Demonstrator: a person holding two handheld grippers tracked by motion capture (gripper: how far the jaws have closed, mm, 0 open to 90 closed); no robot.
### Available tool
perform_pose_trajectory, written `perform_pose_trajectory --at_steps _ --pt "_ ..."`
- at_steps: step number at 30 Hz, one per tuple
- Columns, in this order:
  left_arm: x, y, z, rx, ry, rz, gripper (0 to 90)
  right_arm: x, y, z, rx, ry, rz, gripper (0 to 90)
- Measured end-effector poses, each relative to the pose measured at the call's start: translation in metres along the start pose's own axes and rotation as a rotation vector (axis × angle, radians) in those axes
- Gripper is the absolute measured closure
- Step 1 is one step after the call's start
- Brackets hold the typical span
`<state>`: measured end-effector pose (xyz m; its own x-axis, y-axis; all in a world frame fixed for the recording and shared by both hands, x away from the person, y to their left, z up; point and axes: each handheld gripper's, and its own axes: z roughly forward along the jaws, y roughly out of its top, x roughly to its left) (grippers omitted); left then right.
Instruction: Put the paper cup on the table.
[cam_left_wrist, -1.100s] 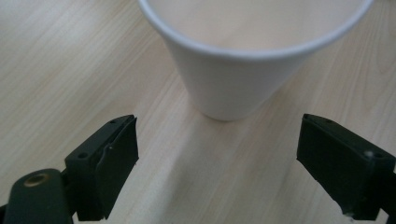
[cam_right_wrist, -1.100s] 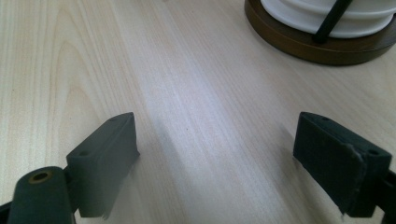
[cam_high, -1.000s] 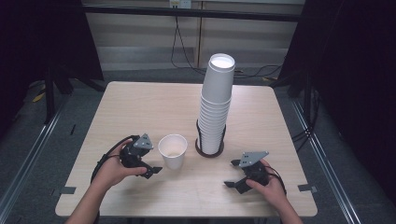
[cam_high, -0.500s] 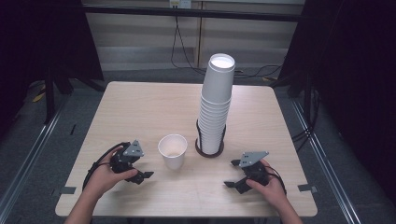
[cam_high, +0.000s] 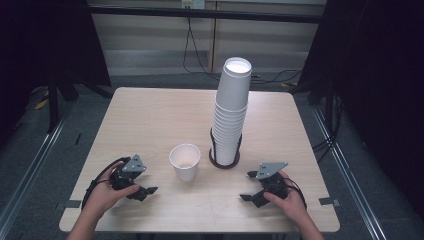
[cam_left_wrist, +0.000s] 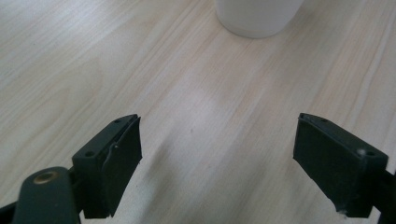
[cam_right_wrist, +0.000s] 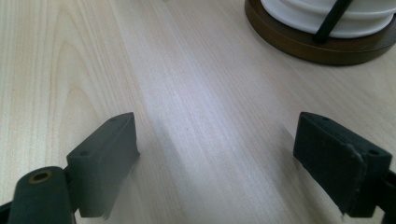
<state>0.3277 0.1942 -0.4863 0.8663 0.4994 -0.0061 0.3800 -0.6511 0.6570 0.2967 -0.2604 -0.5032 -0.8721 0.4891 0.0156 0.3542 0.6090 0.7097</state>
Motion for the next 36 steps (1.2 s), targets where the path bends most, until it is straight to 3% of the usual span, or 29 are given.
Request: perform_pose_trajectory --at_steps 29,36 --pt "0.005 -0.030 -0.002 -0.013 0.021 -0.034 15.1 0.000 0.000 0.000 -0.001 0.001 -0.002 13.2" --pt "0.007 -0.037 -0.001 -0.057 0.015 -0.058 13.7 0.000 0.000 0.000 0.000 0.003 -0.004 13.2"
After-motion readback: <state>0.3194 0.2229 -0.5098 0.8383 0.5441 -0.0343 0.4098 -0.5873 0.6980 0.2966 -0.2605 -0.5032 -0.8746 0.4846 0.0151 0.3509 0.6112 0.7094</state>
